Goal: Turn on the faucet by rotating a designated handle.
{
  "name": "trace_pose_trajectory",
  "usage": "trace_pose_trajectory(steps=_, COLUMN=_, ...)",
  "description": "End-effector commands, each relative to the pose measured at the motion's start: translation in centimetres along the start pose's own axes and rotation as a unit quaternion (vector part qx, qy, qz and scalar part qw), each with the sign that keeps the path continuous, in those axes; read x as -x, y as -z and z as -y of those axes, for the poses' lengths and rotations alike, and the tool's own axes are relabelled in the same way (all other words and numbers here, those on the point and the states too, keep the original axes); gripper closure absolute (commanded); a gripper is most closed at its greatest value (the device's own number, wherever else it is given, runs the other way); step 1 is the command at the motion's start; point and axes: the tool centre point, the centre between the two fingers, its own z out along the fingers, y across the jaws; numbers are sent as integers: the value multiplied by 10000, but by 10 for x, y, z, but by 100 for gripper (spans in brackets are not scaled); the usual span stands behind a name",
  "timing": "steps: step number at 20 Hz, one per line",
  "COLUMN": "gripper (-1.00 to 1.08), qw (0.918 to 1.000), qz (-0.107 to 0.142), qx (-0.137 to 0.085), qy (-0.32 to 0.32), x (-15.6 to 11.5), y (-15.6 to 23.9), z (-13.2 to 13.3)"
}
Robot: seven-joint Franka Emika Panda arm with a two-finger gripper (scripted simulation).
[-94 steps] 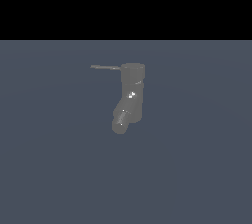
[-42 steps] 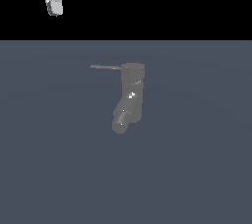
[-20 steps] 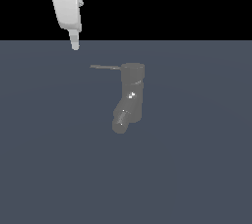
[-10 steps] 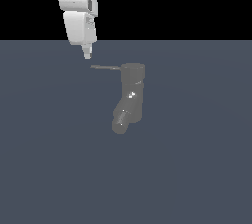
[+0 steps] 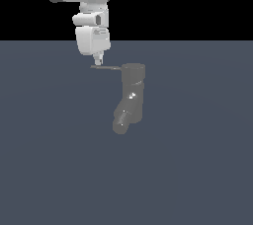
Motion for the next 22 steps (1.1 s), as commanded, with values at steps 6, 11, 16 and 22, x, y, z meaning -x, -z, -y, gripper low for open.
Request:
trace_pose_trajectory(steps=6, gripper=108, qw=9993, qz=-21, qx=-7, qy=-381, x=-9, y=-10, z=16)
trace_pose_trajectory(steps=11, gripper=108, qw=9992, qz=-22, qx=-7, qy=-398, x=-10, y=-11, z=17)
trace_pose_trajectory(steps=16, gripper=108, qw=9992, qz=-22, qx=-5, qy=-394, x=-9, y=-11, z=5)
trace_pose_trajectory(steps=22, gripper=108, qw=9992, qz=-22, qx=-5, qy=-396, x=-9, y=-11, z=-12)
